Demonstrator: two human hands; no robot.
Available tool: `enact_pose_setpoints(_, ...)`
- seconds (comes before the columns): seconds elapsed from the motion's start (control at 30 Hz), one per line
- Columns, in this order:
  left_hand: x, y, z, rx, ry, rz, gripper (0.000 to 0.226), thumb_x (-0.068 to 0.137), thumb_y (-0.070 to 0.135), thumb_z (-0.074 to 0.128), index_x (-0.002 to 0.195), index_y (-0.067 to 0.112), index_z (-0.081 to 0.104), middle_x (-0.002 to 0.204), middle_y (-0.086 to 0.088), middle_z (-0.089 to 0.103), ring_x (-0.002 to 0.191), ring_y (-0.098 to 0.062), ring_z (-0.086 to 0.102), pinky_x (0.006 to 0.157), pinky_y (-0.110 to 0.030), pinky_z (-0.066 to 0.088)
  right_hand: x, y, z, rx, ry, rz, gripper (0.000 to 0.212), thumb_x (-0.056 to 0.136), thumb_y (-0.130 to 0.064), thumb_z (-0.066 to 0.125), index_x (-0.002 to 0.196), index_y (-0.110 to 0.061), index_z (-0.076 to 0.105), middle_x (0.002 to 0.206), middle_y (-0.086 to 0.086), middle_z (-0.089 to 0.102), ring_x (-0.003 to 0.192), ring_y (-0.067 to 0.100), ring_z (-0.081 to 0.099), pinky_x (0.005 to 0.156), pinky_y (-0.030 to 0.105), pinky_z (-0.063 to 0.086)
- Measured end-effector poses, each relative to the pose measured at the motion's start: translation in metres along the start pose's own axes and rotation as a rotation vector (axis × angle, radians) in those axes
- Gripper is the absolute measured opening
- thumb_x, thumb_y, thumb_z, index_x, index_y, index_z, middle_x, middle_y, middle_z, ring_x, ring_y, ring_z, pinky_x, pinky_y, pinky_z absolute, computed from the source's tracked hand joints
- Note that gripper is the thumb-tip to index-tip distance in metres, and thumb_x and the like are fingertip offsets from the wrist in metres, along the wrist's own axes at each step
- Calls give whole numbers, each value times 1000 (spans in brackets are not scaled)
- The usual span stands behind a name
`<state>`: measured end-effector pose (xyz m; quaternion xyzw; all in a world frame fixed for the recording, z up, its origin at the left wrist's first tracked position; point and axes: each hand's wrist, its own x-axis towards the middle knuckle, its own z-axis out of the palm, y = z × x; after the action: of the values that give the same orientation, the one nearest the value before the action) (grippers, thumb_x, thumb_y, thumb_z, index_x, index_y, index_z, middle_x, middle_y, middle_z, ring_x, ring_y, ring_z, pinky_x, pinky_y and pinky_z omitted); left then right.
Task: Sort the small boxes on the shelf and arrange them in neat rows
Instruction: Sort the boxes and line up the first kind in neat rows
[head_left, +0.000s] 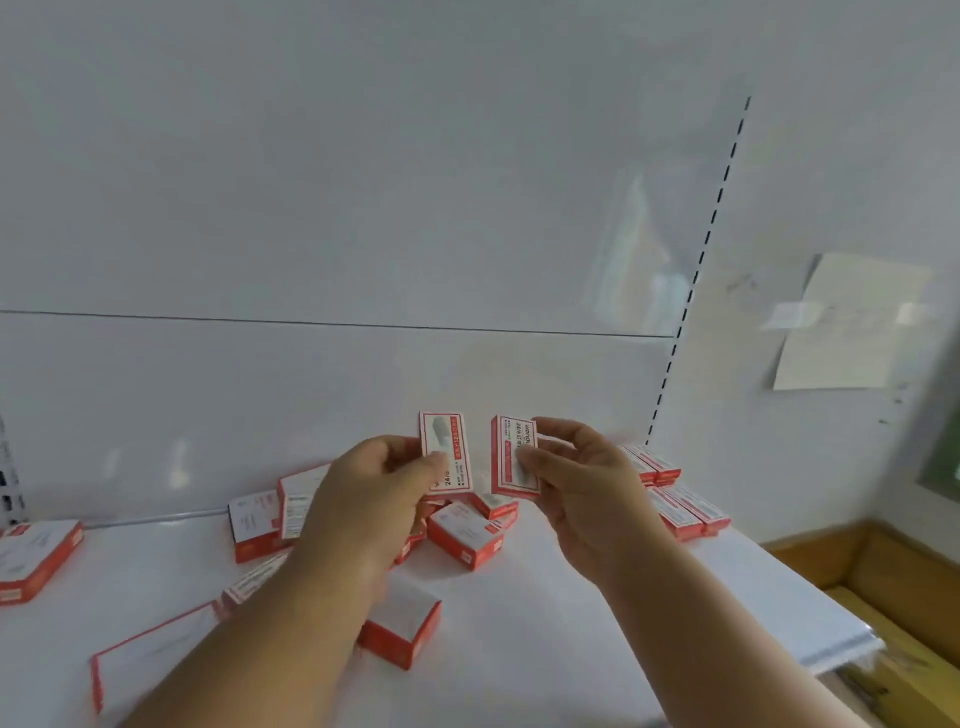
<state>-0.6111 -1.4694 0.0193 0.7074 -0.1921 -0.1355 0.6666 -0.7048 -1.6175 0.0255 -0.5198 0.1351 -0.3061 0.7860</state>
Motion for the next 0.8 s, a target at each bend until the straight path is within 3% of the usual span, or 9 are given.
enact_pose_setpoints(0.13, -14, 5, 49, 28, -208, -33, 6, 91, 17, 65, 97, 17, 67, 76, -4, 76, 57, -16, 65, 60, -34, 58, -13, -33, -52, -188, 105, -86, 15, 86, 10, 63, 97, 3, 58, 85, 20, 73, 78, 33, 72, 70, 41, 57)
enact_pose_setpoints(0.3, -21, 15, 138, 89, -337, -55, 7, 92, 9, 61, 95, 9, 68, 80, -8, 76, 58, -20, 66, 59, -32, 55, -5, -82, -136, -408, 269, -139, 12, 84, 9, 66, 89, 1, 59, 76, 18, 67, 64, 29, 67, 58, 36, 57)
enact_pose_setpoints(0.4, -12, 15, 191, 161, -352, -88, 5, 91, 8, 64, 93, 6, 68, 79, -12, 75, 55, -20, 63, 56, -30, 53, 22, -96, -182, -639, 341, -96, 15, 79, 2, 74, 86, -4, 62, 70, 13, 62, 55, 20, 51, 50, 27, 38)
enact_pose_setpoints(0.5, 3, 9, 226, 269, -314, -110, 6, 89, 8, 67, 92, 2, 69, 68, -10, 71, 47, -15, 60, 51, -28, 51, 47, -96, -209, -779, 299, 14, 13, 79, -6, 76, 84, -8, 65, 60, 6, 58, 48, 15, 40, 43, 20, 27)
enact_pose_setpoints(0.63, 16, 5, 246, 402, -237, -107, 11, 88, 10, 69, 92, 1, 72, 64, -8, 70, 44, -13, 59, 46, -24, 47, 67, -86, -223, -902, 162, 42, 10, 82, -9, 73, 88, -4, 66, 66, 6, 64, 49, 13, 53, 45, 21, 39)
enact_pose_setpoints(0.73, 18, 6, 255, 506, -175, -97, 10, 85, 15, 71, 87, 5, 74, 67, -10, 72, 46, -15, 60, 46, -23, 46, 77, -76, -228, -1106, 79, -2, 13, 81, -18, 73, 78, -9, 64, 76, 9, 71, 63, 24, 68, 53, 30, 47)
enact_pose_setpoints(0.8, 17, 7, 258, 574, -115, -82, 10, 81, 19, 75, 78, 9, 73, 73, -13, 74, 51, -19, 60, 50, -25, 46, 80, -75, -229, -1233, 40, -47, 17, 81, -23, 71, 73, -14, 59, 74, 5, 69, 65, 23, 67, 58, 35, 52)
